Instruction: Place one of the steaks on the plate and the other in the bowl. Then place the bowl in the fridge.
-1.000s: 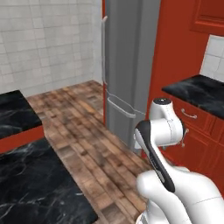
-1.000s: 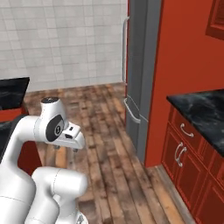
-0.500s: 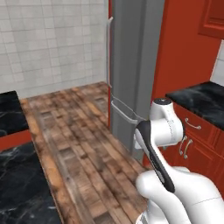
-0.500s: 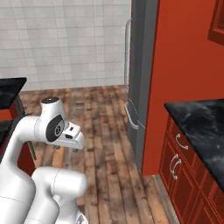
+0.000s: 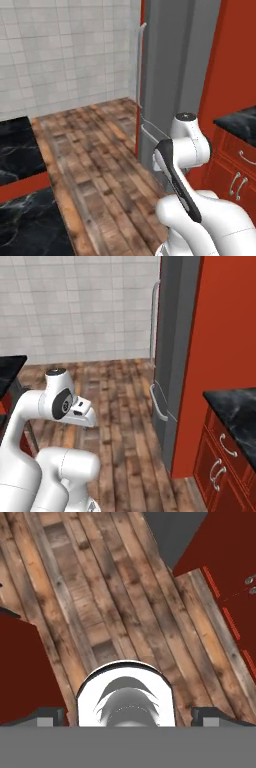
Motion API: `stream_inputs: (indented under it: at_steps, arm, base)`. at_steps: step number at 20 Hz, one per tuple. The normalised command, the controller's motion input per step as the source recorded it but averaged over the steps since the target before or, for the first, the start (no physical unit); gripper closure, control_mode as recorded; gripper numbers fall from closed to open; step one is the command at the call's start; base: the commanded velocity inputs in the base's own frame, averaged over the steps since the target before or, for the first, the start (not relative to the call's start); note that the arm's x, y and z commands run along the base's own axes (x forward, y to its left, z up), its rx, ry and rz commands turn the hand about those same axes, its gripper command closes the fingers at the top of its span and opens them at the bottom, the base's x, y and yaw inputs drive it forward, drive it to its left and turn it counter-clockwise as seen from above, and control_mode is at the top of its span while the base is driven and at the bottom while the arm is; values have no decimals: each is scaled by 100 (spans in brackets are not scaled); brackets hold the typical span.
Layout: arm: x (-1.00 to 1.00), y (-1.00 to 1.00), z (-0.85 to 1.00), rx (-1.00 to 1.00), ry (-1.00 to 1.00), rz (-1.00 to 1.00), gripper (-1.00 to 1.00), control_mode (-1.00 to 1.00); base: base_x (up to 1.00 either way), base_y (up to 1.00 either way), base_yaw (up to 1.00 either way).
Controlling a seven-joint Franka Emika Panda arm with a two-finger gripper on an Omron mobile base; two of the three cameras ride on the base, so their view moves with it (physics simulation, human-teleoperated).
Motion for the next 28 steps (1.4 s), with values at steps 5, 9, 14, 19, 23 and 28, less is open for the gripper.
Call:
stream_inputs:
  at_steps: [5,9,14,19,23,28]
  arm:
    - [0,0,0,0,0,0,-100,100]
    - [0,0,0,0,0,0,-100,100]
    - [0,0,0,0,0,0,-100,100]
    - [0,0,0,0,0,0,-100,100]
    - [0,0,0,0,0,0,-100,100]
    - [0,0,0,0,0,0,-100,100]
  base:
    - [100,6,12]
    - [100,12,10]
    - [100,16,9]
    - [100,1,5]
    - [100,5,0]
    - [100,8,0]
